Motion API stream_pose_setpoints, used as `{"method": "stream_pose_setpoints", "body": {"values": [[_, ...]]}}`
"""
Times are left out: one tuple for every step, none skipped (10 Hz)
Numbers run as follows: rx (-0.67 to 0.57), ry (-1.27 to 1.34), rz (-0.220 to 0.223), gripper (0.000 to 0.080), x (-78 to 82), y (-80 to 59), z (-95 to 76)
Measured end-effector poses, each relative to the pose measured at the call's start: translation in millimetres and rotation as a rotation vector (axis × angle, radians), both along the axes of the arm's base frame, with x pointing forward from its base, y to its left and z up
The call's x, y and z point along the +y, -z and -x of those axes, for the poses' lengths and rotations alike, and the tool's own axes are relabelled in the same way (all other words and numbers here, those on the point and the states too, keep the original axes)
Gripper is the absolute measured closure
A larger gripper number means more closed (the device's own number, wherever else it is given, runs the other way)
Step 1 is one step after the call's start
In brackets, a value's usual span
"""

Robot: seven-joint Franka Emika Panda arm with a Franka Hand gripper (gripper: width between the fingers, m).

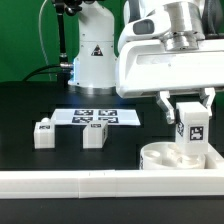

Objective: Assemble stool

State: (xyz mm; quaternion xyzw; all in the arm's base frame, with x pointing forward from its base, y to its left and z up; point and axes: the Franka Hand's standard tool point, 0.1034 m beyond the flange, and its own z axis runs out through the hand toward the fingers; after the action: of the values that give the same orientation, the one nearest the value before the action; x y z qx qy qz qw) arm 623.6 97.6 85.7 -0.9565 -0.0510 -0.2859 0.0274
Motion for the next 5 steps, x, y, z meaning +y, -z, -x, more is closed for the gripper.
{"method": "stream_pose_setpoints", "body": {"values": [[0.006, -0.001, 0.003, 0.0462, -1.1, 4.7, 1.3], [0.004, -0.004, 0.004, 0.0462, -0.7, 7.3, 1.4], [0.002, -0.004, 0.005, 0.0462, -0.6, 8.4, 1.7], [-0.002, -0.005, 0.004, 0.0462, 0.3, 8.6, 1.5], [-0.004, -0.007, 0.005, 0.0462, 0.7, 8.5, 1.5]]}}
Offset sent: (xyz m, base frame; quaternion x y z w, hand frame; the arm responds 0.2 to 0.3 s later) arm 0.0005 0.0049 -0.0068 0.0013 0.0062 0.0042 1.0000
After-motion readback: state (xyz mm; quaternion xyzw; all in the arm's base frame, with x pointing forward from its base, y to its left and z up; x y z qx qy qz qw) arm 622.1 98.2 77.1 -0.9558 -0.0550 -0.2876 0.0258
